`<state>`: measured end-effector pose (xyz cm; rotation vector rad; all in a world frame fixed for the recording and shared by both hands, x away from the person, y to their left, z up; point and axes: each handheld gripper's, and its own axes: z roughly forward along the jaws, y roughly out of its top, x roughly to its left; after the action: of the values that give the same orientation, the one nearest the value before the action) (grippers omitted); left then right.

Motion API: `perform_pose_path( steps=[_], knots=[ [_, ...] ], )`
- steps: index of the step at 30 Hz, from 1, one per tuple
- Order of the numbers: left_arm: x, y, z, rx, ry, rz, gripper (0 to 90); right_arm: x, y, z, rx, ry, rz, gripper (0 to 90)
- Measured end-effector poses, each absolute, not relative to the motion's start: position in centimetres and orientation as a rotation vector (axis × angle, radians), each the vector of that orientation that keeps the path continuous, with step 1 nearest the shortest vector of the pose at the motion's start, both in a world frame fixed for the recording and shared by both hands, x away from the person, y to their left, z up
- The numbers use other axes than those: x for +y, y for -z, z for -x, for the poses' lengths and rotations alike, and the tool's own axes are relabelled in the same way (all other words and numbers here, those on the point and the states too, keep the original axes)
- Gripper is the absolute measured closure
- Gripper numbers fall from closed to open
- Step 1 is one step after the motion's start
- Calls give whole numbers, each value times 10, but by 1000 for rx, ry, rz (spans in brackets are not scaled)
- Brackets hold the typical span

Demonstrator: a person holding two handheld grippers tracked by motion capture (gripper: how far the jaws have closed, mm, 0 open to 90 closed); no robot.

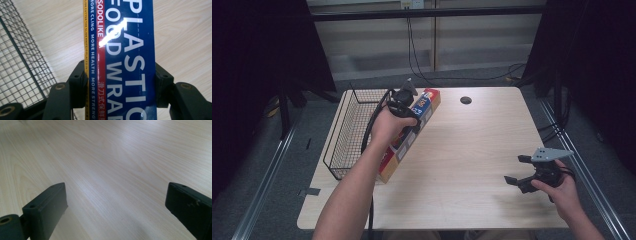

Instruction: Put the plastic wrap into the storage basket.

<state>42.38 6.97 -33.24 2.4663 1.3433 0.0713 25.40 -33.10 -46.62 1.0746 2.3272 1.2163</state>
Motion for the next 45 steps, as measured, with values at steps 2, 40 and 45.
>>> perform_pose_path(
  steps=[2,40,45],
  knots=[
    [72,332,-424,1341,-79,-2462,433,-331,466,-254,2326,-1216,-1072,35],
    [115,325,-428,1503,-115,-2369,432,-331,466,-254,2327,-1212,-1063,35],
    [123,325,-429,1529,-121,-2359,432,-331,466,-254,2327,-1210,-1066,35]
  ],
)
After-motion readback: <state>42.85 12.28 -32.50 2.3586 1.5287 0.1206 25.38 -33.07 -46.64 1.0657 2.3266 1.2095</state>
